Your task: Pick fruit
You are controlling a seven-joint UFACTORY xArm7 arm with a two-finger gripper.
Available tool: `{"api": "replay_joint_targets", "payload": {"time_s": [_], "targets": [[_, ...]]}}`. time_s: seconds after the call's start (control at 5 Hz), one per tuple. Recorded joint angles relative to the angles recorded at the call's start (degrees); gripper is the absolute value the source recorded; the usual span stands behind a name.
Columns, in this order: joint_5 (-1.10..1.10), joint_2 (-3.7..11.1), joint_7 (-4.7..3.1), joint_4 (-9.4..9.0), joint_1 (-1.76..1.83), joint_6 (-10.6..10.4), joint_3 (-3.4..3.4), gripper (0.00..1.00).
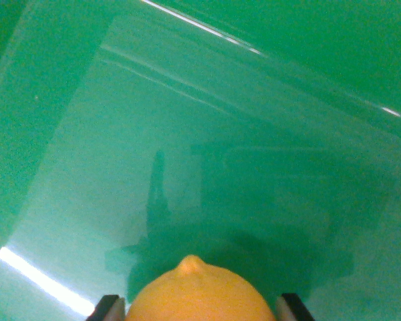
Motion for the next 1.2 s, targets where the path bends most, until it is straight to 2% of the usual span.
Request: {"api": "replay_joint_targets", "payload": {"time_s": [1.0, 1.2], "targets": [[-0.01, -0.1, 0.02, 0.16, 0.0, 0.3, 0.0, 1.0], [-0.04, -0.34, 0.05, 0.52, 0.0, 0.9, -0.01, 1.0]]}}
